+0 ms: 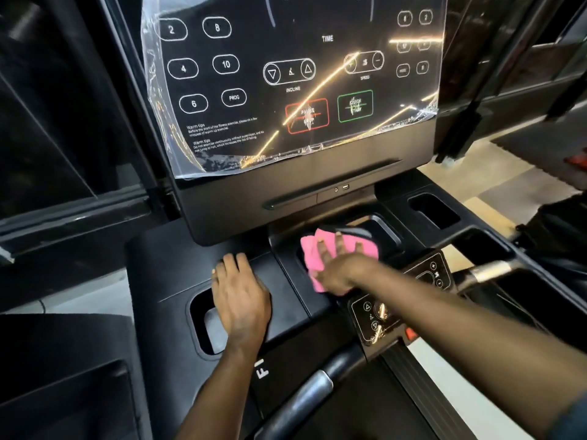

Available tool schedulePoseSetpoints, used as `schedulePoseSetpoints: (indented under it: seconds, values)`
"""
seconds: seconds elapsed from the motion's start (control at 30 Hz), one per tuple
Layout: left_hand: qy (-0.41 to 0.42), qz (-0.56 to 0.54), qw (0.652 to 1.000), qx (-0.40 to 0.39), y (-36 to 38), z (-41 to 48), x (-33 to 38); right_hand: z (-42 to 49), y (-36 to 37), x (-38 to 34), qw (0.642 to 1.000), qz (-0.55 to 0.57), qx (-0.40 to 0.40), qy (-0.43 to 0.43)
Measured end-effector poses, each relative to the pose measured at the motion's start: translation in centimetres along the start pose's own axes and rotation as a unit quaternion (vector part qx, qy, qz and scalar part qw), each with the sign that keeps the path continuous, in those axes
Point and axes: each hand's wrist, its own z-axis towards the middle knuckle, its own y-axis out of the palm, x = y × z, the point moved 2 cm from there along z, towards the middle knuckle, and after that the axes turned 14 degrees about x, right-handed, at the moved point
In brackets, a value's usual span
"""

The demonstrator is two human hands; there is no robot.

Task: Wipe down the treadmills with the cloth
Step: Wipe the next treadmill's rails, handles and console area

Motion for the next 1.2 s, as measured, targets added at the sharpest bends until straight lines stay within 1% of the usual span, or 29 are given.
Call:
schedulePoseSetpoints:
  seconds: [0.03,0.13,0.2,0.27,0.3,0.37,0.4,0.47,0.53,0.57,0.6,0.7,0.8,0.87,0.93,1.0,1.07,1.13,1.2]
  values:
    - [0.001,0.001,1.000,-0.001,0.0,0.0,0.0,0.5,-0.6,2.1,1.000,0.002,-0.009,0.000]
    - [-0.002,-0.002,1.000,0.001,-0.1,0.0,0.1,2.1,-3.1,7.6,0.998,-0.010,-0.011,0.059]
    - [-0.005,0.003,1.000,0.004,-0.2,0.0,0.2,1.4,-4.5,8.5,0.995,-0.019,-0.002,0.099]
    - [-0.007,0.003,1.000,0.004,-0.2,0.1,0.2,0.2,-5.1,7.0,0.991,0.047,0.006,0.122]
    - [-0.009,0.001,1.000,0.002,-0.1,0.1,0.2,0.1,-4.9,5.6,0.992,0.060,0.003,0.111]
    - [-0.010,0.002,1.000,-0.002,0.0,0.0,0.2,-0.7,-3.9,2.0,1.000,-0.013,-0.003,0.007]
    - [-0.010,0.002,1.000,-0.001,0.0,0.1,0.2,-1.3,-3.3,0.3,0.999,-0.028,-0.015,-0.021]
    - [-0.012,0.001,1.000,0.004,0.1,0.1,0.2,-2.1,-1.0,-2.5,0.998,0.002,-0.061,0.001]
    - [-0.010,-0.002,1.000,0.006,0.2,0.1,0.1,-2.9,-0.6,-2.9,0.996,-0.042,-0.062,-0.041]
    - [-0.007,-0.002,1.000,0.008,0.2,0.0,-0.1,-2.9,-1.2,-1.8,0.994,-0.056,-0.058,-0.072]
    - [-0.005,-0.003,1.000,0.010,0.2,0.0,-0.1,-3.2,-2.3,-0.3,0.992,-0.064,-0.060,-0.085]
    - [-0.006,-0.010,1.000,0.015,0.1,-0.2,-0.1,-2.1,-4.3,4.2,0.994,-0.074,-0.068,-0.046]
    - [-0.010,-0.005,1.000,0.018,0.0,0.0,0.1,-2.0,-4.9,3.8,0.994,-0.078,-0.062,-0.047]
    - [-0.010,-0.002,1.000,0.018,0.2,0.0,0.1,-3.4,-4.7,1.7,0.992,-0.076,-0.043,-0.091]
    - [-0.011,0.003,1.000,0.018,0.3,0.1,0.0,-5.1,-4.0,-0.3,0.990,-0.042,-0.037,-0.127]
    - [-0.010,0.002,1.000,0.015,0.3,0.0,-0.1,-5.9,-3.4,-1.2,0.996,0.006,-0.046,-0.077]
    - [-0.006,-0.003,1.000,0.016,0.2,-0.1,-0.1,-5.4,-4.1,-0.3,0.998,0.033,-0.045,-0.038]
    - [-0.003,-0.006,1.000,0.013,0.1,0.0,-0.1,-5.1,-5.5,1.1,0.998,-0.005,-0.045,-0.033]
    - [-0.003,-0.002,1.000,0.007,0.0,0.0,0.0,-4.9,-6.2,1.6,0.995,-0.069,-0.018,-0.063]
